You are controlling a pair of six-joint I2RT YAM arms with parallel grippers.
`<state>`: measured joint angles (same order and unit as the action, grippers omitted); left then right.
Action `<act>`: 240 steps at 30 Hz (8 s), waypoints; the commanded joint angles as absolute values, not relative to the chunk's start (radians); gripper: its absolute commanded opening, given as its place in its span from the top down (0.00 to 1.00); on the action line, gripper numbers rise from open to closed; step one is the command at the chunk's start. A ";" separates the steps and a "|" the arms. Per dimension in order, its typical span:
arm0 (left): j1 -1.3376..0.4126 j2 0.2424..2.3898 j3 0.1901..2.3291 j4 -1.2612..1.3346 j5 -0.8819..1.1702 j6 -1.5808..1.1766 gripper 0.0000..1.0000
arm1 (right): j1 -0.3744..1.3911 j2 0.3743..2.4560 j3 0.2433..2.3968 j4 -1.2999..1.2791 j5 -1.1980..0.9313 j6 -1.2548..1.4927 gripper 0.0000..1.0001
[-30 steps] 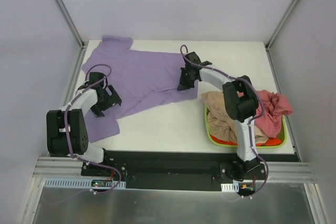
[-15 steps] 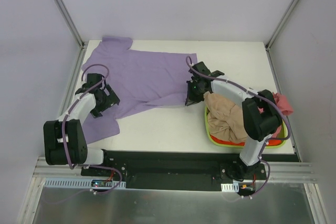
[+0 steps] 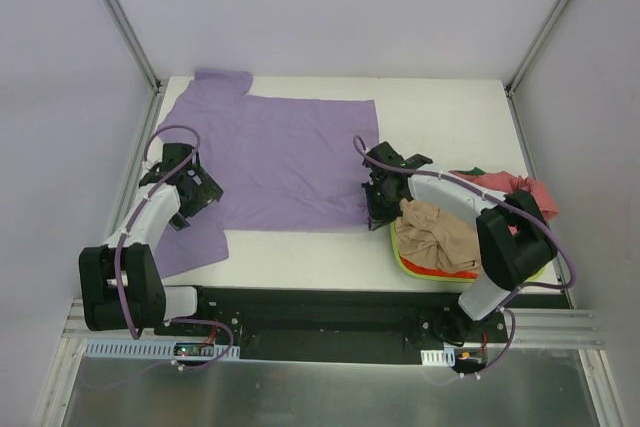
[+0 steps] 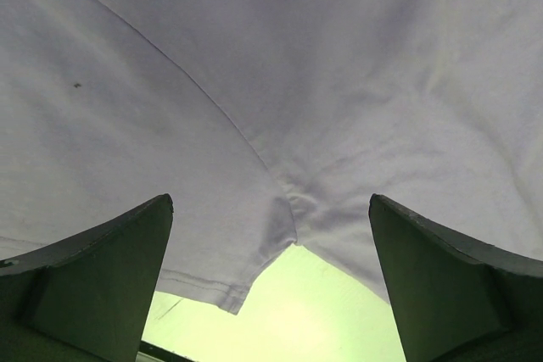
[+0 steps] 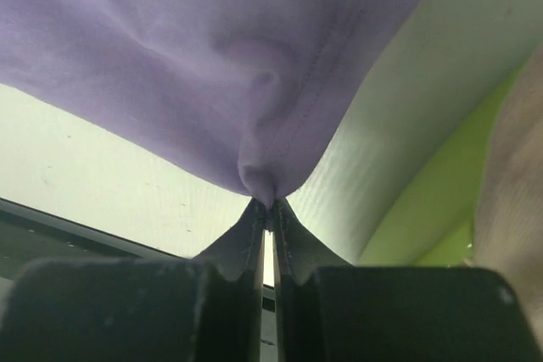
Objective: Fold and stack the t-shirts
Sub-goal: Flatten out the tshirt, then grap the side of the flattened tshirt closest away from the robot with both arms
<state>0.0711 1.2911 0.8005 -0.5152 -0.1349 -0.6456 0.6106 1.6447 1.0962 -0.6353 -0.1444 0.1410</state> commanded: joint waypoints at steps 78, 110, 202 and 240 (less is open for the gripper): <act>0.253 2.178 1.808 -0.535 0.232 -0.474 0.01 | 0.381 2.333 2.008 -0.670 -0.187 0.037 0.04; 0.238 2.073 1.877 -0.610 0.299 -0.506 0.01 | 0.301 2.202 2.105 -0.764 -0.197 -0.057 0.04; 0.233 1.043 0.495 -0.528 -0.190 -0.988 1.00 | 0.831 1.812 1.137 -0.660 0.136 -0.380 0.46; 0.230 0.485 0.557 -1.069 -0.296 -1.209 1.00 | 1.018 1.640 1.078 -0.894 -0.066 -0.368 0.99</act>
